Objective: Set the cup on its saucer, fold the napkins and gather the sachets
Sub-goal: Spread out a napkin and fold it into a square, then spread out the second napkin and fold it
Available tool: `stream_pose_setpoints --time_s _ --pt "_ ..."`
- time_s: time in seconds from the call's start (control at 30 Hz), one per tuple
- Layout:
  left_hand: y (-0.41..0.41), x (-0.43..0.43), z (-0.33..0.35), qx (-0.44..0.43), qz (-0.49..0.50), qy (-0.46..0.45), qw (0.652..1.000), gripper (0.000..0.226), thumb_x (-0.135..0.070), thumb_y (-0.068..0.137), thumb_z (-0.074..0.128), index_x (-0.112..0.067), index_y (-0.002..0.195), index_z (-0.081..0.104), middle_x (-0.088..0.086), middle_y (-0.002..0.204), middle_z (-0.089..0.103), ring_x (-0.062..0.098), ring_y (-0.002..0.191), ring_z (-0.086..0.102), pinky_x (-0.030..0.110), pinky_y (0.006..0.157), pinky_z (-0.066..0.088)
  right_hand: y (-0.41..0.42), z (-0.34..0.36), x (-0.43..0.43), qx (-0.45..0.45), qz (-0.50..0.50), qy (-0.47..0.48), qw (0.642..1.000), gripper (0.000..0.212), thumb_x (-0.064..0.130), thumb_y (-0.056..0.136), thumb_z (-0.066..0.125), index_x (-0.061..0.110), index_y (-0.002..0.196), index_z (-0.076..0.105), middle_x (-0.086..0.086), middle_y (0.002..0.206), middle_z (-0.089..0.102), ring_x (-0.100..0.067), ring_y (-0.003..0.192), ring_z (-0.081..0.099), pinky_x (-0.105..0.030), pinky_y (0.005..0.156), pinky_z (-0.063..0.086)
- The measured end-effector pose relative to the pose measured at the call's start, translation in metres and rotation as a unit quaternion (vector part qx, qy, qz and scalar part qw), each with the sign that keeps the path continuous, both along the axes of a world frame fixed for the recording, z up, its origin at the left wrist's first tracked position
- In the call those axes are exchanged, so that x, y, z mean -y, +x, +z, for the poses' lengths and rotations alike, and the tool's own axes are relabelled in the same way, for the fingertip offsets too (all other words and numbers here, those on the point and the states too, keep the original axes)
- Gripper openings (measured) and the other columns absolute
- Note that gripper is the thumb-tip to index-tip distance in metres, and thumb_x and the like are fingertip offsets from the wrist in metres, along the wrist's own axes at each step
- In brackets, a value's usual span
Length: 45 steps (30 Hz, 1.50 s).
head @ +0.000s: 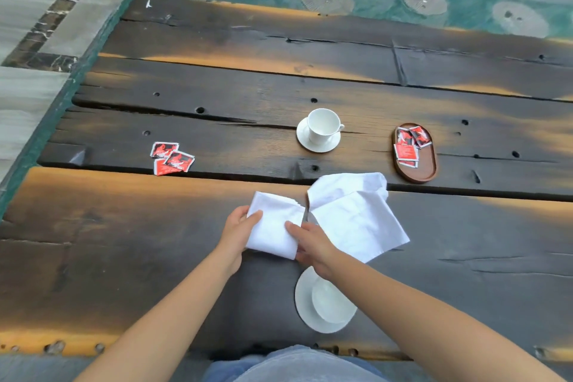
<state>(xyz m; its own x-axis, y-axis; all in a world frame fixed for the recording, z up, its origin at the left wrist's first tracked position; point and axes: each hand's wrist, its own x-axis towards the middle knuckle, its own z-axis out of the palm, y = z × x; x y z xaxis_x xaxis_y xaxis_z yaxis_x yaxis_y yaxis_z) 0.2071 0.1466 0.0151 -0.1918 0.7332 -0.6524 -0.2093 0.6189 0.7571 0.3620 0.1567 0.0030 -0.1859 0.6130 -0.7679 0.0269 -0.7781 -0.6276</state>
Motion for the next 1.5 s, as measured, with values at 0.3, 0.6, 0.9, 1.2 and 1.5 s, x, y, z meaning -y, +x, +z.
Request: stream_pose_setpoints --time_s 0.3,0.6,0.9,1.2,1.5 --pt "0.116 -0.104 0.032 0.018 -0.063 0.069 0.996 0.031 -0.007 0.095 0.048 0.0 0.125 0.054 0.013 0.111 0.061 0.024 0.099 0.057 0.033 0.08 0.047 0.11 0.027 -0.085 0.067 -0.121 0.11 0.984 0.01 0.022 0.094 0.056 0.019 0.089 0.064 -0.002 0.095 0.062 -0.012 0.082 0.058 -0.033 0.081 0.046" --pt "0.201 -0.199 -0.003 -0.067 -0.137 0.056 0.987 0.044 -0.009 0.092 0.047 -0.009 0.136 0.04 0.012 0.138 0.048 0.026 0.123 0.05 0.04 0.107 0.042 0.169 0.01 -0.175 0.151 -0.165 0.18 0.958 0.041 -0.011 0.088 0.041 -0.003 0.126 0.054 -0.017 0.123 0.063 -0.027 0.108 0.062 -0.03 0.085 0.048" --pt "0.226 -0.253 -0.038 -0.137 -0.16 0.006 0.978 0.056 -0.007 0.086 0.053 -0.01 0.137 0.029 0.01 0.138 0.045 0.027 0.126 0.046 0.044 0.108 0.039 0.184 -0.038 -0.235 0.218 -0.106 0.187 0.952 0.044 -0.008 0.084 0.034 0.002 0.12 0.059 -0.016 0.118 0.064 -0.022 0.097 0.056 -0.03 0.083 0.045" --pt "0.225 -0.249 -0.052 -0.117 -0.182 0.014 0.976 0.058 -0.007 0.088 0.051 -0.017 0.14 0.027 0.002 0.141 0.044 0.021 0.127 0.044 0.036 0.107 0.038 0.19 -0.048 -0.237 0.19 -0.066 0.201 0.959 0.03 -0.008 0.085 0.035 0.009 0.104 0.05 0.0 0.095 0.052 -0.021 0.094 0.047 -0.017 0.067 0.04" --pt "0.194 -0.164 -0.069 -0.366 -0.342 0.106 0.859 0.06 -0.018 0.089 0.055 -0.009 0.142 0.029 0.007 0.149 0.036 0.027 0.139 0.028 0.042 0.113 0.026 0.18 -0.056 -0.145 0.344 0.092 0.234 0.905 0.059 0.011 0.089 0.051 0.008 0.144 0.029 -0.009 0.148 0.037 -0.024 0.138 0.033 -0.041 0.112 0.032"
